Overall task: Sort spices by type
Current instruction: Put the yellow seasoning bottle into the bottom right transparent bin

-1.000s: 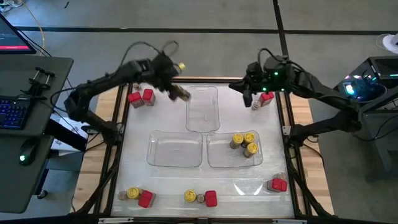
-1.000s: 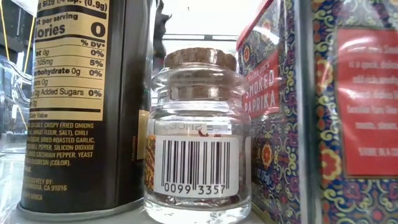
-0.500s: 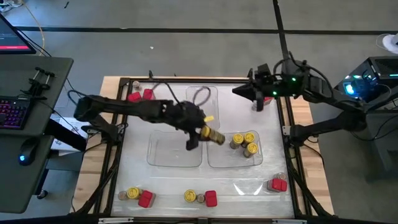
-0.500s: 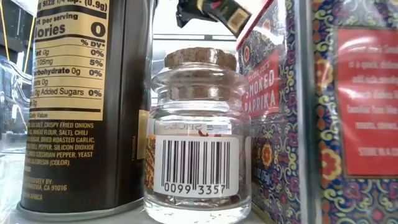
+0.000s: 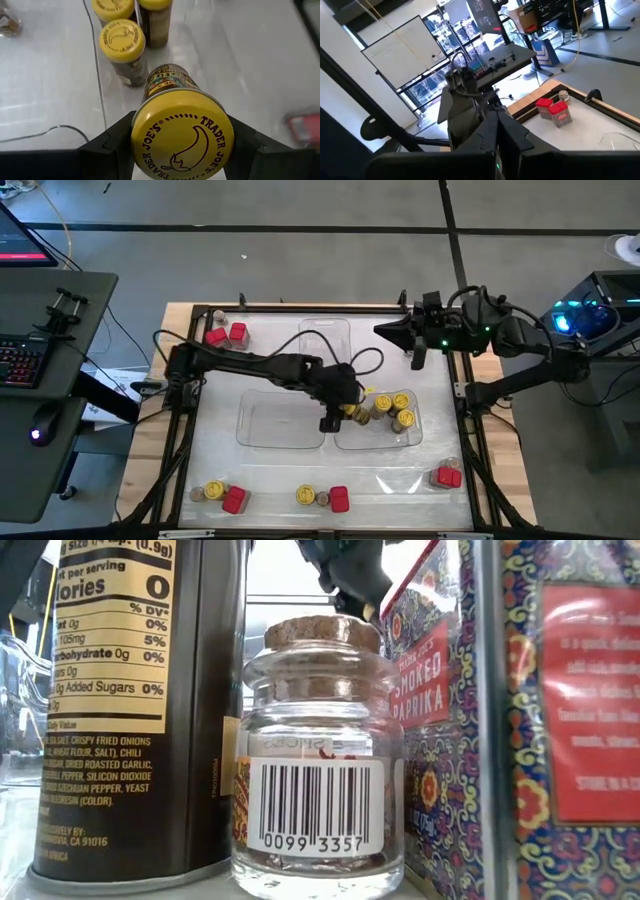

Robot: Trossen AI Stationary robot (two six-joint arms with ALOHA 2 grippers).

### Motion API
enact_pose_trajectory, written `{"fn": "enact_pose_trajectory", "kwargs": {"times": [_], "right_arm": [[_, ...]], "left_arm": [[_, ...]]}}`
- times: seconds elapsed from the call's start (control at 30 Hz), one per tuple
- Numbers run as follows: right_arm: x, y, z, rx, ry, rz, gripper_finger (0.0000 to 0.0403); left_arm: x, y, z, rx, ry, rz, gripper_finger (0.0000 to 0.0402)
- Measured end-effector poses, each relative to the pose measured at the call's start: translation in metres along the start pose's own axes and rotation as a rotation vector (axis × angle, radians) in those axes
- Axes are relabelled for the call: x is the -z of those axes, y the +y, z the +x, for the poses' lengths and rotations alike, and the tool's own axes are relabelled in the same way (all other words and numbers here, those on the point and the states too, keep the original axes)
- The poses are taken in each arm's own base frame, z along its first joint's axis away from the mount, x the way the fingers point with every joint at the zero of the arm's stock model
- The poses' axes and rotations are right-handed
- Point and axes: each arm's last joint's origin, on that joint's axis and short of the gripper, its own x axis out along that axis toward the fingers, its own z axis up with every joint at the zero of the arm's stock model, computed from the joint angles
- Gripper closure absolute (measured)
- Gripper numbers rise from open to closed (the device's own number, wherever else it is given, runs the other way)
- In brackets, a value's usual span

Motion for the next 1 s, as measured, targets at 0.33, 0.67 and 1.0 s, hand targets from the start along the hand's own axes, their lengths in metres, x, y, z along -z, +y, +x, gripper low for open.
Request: {"fn": "enact_pose_trajectory", "kwargs": {"times": [0.33,0.67,1.0], "right_arm": [[0.004,0.006,0.002,0.001,-0.006,-0.026,0.0402],[0.005,0.008,0.002,-0.006,-0.002,-0.03,0.0402],[0.004,0.009,0.001,-0.033,0.005,-0.048,0.0402]], "left_arm": [[0.008,0.005,0.038,-0.109,0.109,0.179,0.0209],[0.008,0.005,0.043,-0.112,0.106,0.229,0.0092],[-0.002,0.007,0.013,-0.107,0.04,0.222,0.0086]]}}
